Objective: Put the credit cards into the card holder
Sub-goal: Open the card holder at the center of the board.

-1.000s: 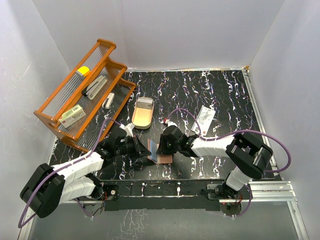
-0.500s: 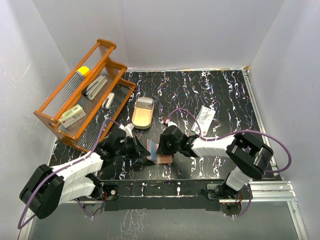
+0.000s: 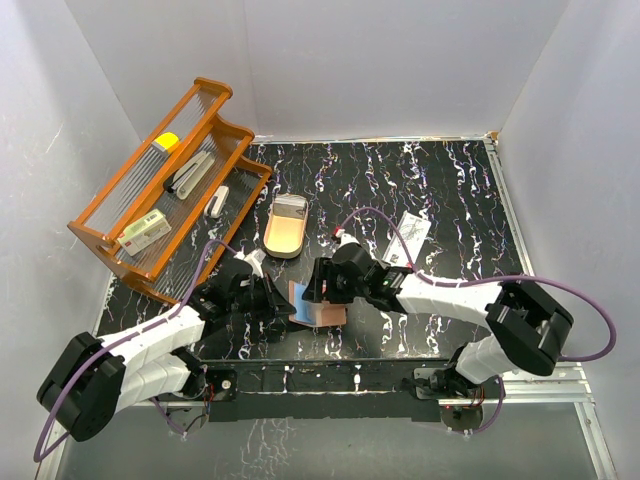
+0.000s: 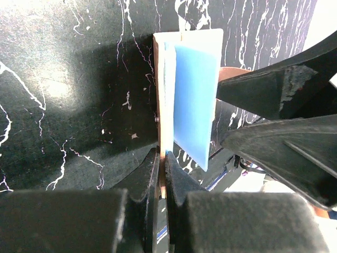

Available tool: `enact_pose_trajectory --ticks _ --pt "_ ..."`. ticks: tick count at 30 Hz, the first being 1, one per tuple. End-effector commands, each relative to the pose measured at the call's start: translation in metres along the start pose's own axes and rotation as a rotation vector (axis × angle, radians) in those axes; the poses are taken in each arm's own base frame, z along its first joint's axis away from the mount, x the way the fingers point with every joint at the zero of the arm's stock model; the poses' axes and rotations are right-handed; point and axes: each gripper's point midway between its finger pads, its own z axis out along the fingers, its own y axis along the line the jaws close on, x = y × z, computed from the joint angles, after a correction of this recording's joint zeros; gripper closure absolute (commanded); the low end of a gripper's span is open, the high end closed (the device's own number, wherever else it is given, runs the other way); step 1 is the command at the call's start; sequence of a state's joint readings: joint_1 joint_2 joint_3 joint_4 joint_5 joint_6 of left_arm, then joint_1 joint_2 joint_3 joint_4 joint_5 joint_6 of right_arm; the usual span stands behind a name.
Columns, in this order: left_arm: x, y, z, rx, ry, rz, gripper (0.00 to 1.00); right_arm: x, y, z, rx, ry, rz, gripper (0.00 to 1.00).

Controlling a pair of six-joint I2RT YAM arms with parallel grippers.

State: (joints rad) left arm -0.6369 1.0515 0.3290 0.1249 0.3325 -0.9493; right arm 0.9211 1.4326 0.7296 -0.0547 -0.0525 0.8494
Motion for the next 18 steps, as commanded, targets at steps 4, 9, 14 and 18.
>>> enact_pose_trajectory --ticks 4,9,14,18 --pt "-0.007 -0.009 -0.005 0.012 -0.020 0.028 1.00 -0.027 0.028 -0.004 -0.026 -0.051 0.005 0.41" --pt "-0.006 -0.011 -0.007 0.022 -0.015 0.028 1.00 -0.026 0.004 -0.002 0.116 -0.026 -0.061 0.47" --pt "-0.007 -0.015 -0.009 0.038 -0.025 0.033 1.00 -0.023 -0.028 -0.005 0.266 -0.014 -0.107 0.55" --pt "-0.007 -0.015 -0.009 0.036 -0.022 0.036 1.00 -0.018 -0.056 -0.015 0.373 -0.027 -0.125 0.67"
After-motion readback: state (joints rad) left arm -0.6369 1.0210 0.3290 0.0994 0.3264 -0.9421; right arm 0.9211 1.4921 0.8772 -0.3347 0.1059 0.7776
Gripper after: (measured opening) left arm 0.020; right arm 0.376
